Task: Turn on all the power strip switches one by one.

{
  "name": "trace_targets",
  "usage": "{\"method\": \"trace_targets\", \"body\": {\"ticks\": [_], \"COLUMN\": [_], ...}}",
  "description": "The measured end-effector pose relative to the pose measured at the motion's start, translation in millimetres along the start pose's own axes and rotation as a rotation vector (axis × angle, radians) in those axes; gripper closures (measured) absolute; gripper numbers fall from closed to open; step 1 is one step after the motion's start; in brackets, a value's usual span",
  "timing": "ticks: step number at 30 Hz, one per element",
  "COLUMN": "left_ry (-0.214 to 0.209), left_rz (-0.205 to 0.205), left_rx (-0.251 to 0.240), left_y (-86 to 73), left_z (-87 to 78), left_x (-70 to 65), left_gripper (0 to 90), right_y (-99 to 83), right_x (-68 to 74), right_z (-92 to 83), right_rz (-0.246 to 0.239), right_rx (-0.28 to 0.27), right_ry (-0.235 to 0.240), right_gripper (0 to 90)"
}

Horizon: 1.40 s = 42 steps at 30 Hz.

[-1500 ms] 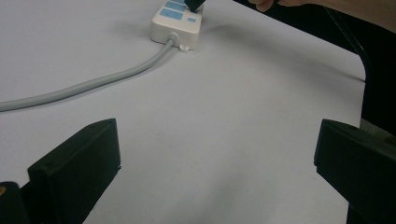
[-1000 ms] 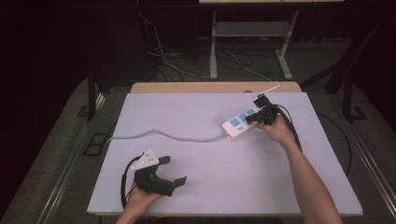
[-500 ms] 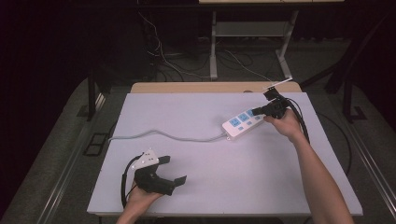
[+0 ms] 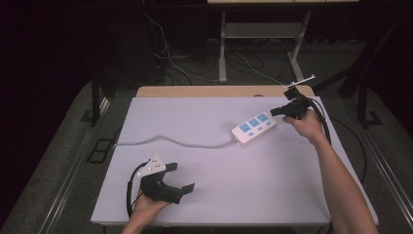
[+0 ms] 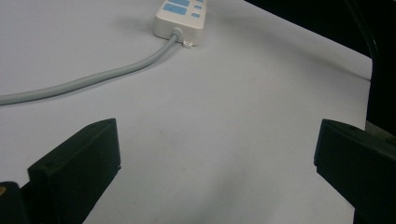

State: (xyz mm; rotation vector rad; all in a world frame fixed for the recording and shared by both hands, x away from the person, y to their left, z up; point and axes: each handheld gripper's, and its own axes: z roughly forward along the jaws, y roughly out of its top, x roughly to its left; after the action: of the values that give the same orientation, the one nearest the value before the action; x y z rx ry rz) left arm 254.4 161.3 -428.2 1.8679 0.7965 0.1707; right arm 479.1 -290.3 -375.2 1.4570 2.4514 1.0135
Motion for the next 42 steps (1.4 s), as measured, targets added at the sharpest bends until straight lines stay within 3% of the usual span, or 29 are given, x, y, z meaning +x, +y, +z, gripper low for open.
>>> {"method": "trace_targets", "body": {"ticks": [13,27,42], "left_ry": [0.001,0.002,0.002], "left_rz": [0.003,0.006,0.007], "left_rx": [-0.006,-0.005,-0.002], "left_y": [0.2,0.3,0.4], "left_z": [-2.3,-2.7,-1.8], "left_x": [-0.2,0.2,-0.4], "left_gripper": [0.0,0.0,0.0], "right_y": [-4.1,-8.5,-12.2], "right_x": [-8.2,-5.4,-9.1], "right_z": [11.9,30.8,35.2], "right_rz": [0.017,0.016,0.055], "right_rx": [0.026,0.077,0.07], "right_ry": [-0.011,0.002,0.004], "right_gripper": [90.0,90.0,90.0]}}
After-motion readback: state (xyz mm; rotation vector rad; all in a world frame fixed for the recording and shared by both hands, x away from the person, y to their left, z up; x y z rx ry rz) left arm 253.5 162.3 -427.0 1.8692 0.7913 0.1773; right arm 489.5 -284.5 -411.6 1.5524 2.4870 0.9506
